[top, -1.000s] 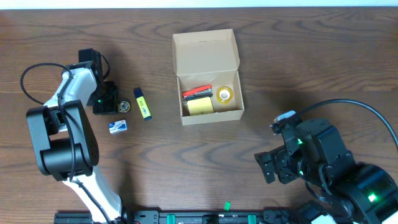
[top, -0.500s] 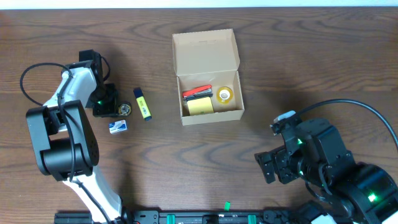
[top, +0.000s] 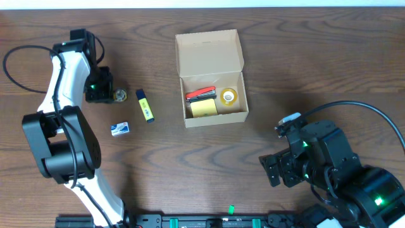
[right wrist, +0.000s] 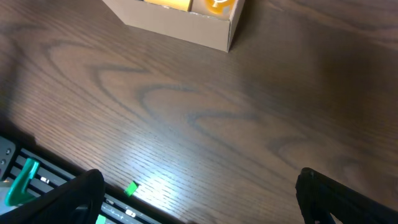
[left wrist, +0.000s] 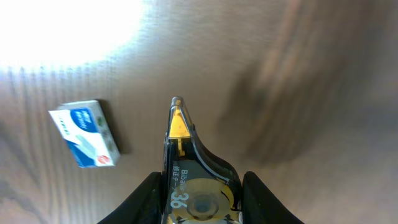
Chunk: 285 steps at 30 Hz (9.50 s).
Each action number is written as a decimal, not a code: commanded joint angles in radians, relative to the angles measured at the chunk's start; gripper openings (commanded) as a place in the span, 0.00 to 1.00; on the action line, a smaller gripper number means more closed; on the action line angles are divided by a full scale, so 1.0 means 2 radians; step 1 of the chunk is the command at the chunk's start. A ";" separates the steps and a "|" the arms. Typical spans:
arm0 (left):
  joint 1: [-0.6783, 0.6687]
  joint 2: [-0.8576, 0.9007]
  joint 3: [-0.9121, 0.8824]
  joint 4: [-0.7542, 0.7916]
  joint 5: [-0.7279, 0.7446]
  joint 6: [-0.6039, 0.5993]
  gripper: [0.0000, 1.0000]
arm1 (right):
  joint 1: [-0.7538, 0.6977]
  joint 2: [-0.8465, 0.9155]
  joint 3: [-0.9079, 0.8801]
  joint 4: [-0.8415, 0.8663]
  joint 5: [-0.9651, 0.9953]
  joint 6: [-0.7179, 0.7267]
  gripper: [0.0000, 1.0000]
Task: Pack container
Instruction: 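Carry the correction tape dispenser over the box, then lower the dispenser into the box and open the left gripper, then lift the left gripper out of the box, then move the left gripper toward the staples box and highlighter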
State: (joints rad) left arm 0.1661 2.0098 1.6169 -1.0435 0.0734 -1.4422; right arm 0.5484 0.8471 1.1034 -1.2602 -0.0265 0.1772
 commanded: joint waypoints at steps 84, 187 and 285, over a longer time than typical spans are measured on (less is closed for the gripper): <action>-0.360 0.009 0.060 0.055 0.043 -0.320 0.06 | 0.003 -0.001 -0.001 0.000 0.000 0.001 0.99; -0.321 0.035 0.094 -0.074 -0.051 -0.251 0.06 | 0.003 -0.001 -0.001 0.000 0.000 0.001 0.99; 0.050 -0.203 -0.183 -0.064 0.055 0.805 0.65 | 0.003 -0.001 -0.001 -0.001 0.000 0.001 0.99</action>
State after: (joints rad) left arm 0.2714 1.6249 1.2655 -1.1694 0.1825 0.1593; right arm 0.5484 0.8471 1.1034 -1.2602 -0.0269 0.1772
